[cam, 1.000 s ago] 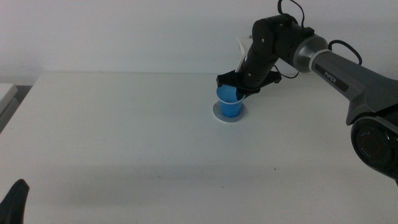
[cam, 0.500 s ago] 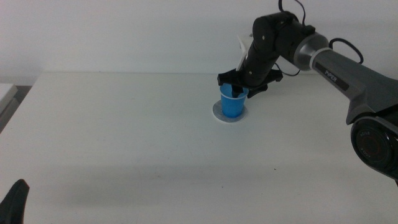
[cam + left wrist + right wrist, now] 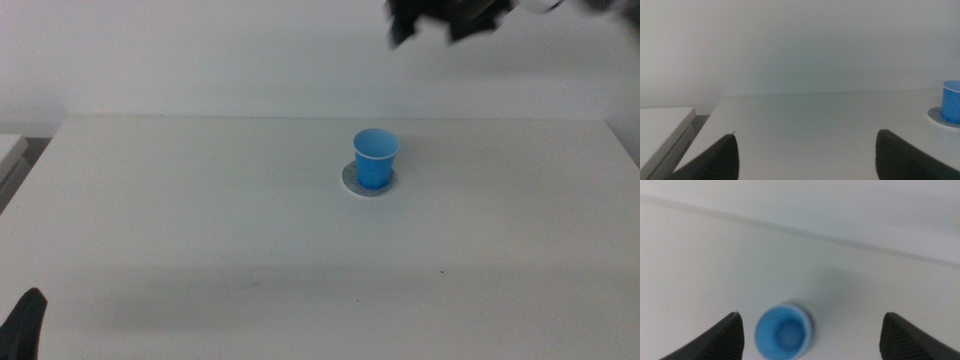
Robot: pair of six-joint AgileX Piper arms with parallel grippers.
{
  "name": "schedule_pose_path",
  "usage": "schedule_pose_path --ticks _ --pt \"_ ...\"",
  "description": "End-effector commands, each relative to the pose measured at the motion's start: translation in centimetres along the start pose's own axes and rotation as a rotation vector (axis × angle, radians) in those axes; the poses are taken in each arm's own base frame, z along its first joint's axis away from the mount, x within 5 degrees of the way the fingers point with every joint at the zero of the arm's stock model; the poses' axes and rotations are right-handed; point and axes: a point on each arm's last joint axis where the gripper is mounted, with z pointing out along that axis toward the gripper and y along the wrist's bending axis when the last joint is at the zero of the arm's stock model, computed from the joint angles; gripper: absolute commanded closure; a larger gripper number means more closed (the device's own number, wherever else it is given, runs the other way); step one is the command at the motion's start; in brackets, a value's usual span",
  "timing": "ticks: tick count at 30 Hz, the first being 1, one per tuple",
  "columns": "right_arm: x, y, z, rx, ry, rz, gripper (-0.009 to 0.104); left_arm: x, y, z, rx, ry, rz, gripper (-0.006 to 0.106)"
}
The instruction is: Place an empty cup on a cup mat.
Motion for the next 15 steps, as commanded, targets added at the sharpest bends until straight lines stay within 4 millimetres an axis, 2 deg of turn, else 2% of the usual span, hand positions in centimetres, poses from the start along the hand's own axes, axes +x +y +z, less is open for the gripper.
schedule_pose_path --ticks 1,4,7,9,12,14,15 --pt "-1.0 -2.6 -5.8 0.034 -0.094 0.03 0.013 -0.2 0.0 0.0 0.002 -0.017 -0.005 0.007" --pt "-1.2 -5.1 -11.3 0.064 -0.184 0.029 0.013 -0.2 0.0 0.0 0.002 -0.017 -0.005 0.007" --pt "0.0 -7.0 -15.5 0.109 -0.211 0.017 0.013 -0.2 0.0 0.0 0.002 -0.017 -0.005 0.007" --pt "1.7 -8.0 -17.5 0.134 -0.192 0.022 0.013 -0.2 0.0 0.0 0.002 -0.017 -0.005 0.007" --pt "5.6 -8.9 -19.9 0.166 -0.135 0.059 0.013 -0.2 0.0 0.0 0.002 -0.017 -0.005 0.007" --pt "8.4 -9.3 -20.7 0.189 -0.159 0.071 0.013 -0.2 0.0 0.0 0.002 -0.017 -0.005 0.007" --pt "9.8 -9.5 -20.4 0.198 -0.162 0.081 0.013 -0.2 0.0 0.0 0.002 -0.017 -0.005 0.007"
